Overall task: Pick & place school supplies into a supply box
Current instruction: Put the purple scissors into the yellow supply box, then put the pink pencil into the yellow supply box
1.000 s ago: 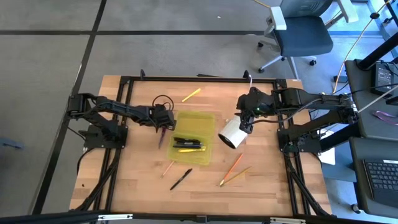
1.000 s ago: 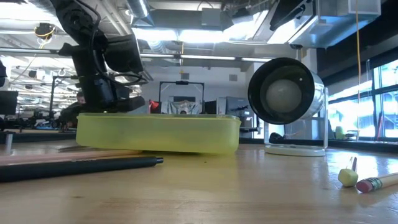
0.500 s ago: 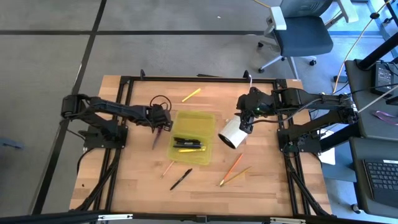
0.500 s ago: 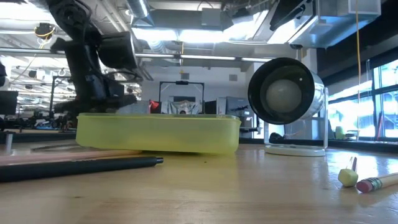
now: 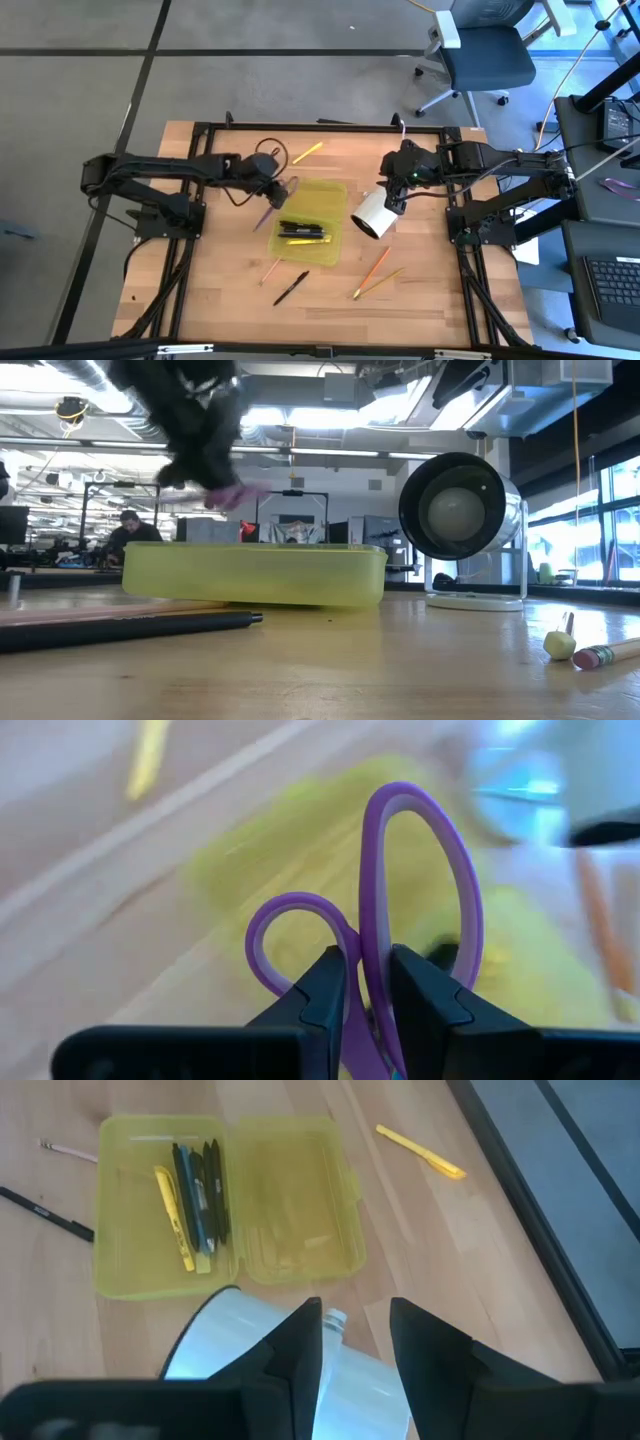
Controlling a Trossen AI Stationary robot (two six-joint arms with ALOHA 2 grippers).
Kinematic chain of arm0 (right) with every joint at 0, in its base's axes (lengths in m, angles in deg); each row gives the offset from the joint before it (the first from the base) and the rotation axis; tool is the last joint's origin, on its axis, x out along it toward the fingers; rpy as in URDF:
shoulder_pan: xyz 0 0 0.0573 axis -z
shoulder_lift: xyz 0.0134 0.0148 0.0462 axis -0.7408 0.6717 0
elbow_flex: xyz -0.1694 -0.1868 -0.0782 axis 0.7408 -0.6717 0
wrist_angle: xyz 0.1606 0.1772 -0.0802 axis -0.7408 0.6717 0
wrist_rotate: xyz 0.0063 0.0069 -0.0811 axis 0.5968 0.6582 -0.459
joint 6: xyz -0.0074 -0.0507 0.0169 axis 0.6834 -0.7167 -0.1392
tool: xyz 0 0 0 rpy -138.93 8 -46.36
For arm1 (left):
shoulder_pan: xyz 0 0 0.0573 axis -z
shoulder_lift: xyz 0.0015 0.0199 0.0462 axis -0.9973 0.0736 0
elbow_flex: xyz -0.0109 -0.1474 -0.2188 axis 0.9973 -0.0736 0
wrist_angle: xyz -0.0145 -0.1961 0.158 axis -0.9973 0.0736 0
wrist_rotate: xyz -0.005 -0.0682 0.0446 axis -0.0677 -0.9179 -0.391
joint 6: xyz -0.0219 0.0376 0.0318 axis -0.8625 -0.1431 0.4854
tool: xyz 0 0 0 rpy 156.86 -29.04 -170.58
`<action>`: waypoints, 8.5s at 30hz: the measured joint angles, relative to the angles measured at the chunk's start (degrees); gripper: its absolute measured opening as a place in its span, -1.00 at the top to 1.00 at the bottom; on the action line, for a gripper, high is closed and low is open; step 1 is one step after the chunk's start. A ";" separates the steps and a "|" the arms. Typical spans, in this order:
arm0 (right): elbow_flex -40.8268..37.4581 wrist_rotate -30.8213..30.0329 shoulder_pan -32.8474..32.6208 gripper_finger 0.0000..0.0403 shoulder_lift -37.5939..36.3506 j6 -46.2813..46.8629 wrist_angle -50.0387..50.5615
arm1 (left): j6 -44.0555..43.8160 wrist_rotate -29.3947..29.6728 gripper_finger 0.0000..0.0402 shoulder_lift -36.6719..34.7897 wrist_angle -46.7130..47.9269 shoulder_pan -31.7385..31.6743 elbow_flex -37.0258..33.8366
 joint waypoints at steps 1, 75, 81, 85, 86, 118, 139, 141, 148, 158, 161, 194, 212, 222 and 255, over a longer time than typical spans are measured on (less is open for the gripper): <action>0.00 0.00 0.00 0.38 0.00 0.00 -0.34 | 2.59 -1.17 0.73 0.85 0.00 0.47 2.08; 0.00 0.04 -0.13 0.38 0.00 8.63 -0.57 | 16.15 -4.99 0.62 38.33 -1.92 13.46 22.13; 0.00 0.04 -0.13 0.38 0.00 8.61 -0.43 | 16.15 -4.91 0.62 38.35 -2.57 13.44 22.13; 0.00 0.04 -0.13 0.38 0.00 8.57 -0.05 | 16.13 -4.90 0.59 38.33 -2.59 13.44 22.12; 0.00 0.04 -0.11 0.38 0.00 8.47 -0.04 | 16.12 -4.90 0.58 38.33 -2.59 13.44 22.13; 0.00 0.00 -0.11 0.38 0.00 -2.63 -2.93 | 15.04 0.87 0.10 21.20 17.01 12.71 25.21; 0.00 0.09 8.50 0.38 0.00 -21.08 -13.79 | -25.82 4.02 0.12 17.79 29.69 32.65 20.98; 0.00 0.09 9.69 0.38 0.00 -22.00 -16.43 | -30.15 4.11 0.12 17.90 29.01 35.18 19.31; 0.00 0.57 13.09 0.38 0.00 -24.61 -20.84 | -45.20 13.03 0.12 19.95 22.24 46.38 14.22; 0.00 0.57 16.21 0.38 0.00 -23.22 -21.37 | -58.81 30.05 0.14 28.39 11.81 58.45 12.68; 0.00 0.55 16.31 0.38 0.00 -22.41 -21.40 | -60.32 30.44 0.14 32.02 9.62 61.13 12.67; 0.00 0.52 16.28 0.38 0.00 -7.88 -16.74 | -73.56 58.93 0.14 51.71 14.17 77.59 17.22; 0.00 0.09 16.28 0.38 0.00 -8.01 -16.26 | -90.39 48.76 0.14 57.65 34.35 77.58 23.20; 0.00 0.07 16.28 0.38 0.00 -8.63 -16.22 | -89.16 52.59 0.14 59.44 33.92 74.20 23.07; 0.00 0.09 16.27 0.38 0.00 -7.82 -16.13 | -83.88 54.87 0.14 59.40 28.90 71.78 22.96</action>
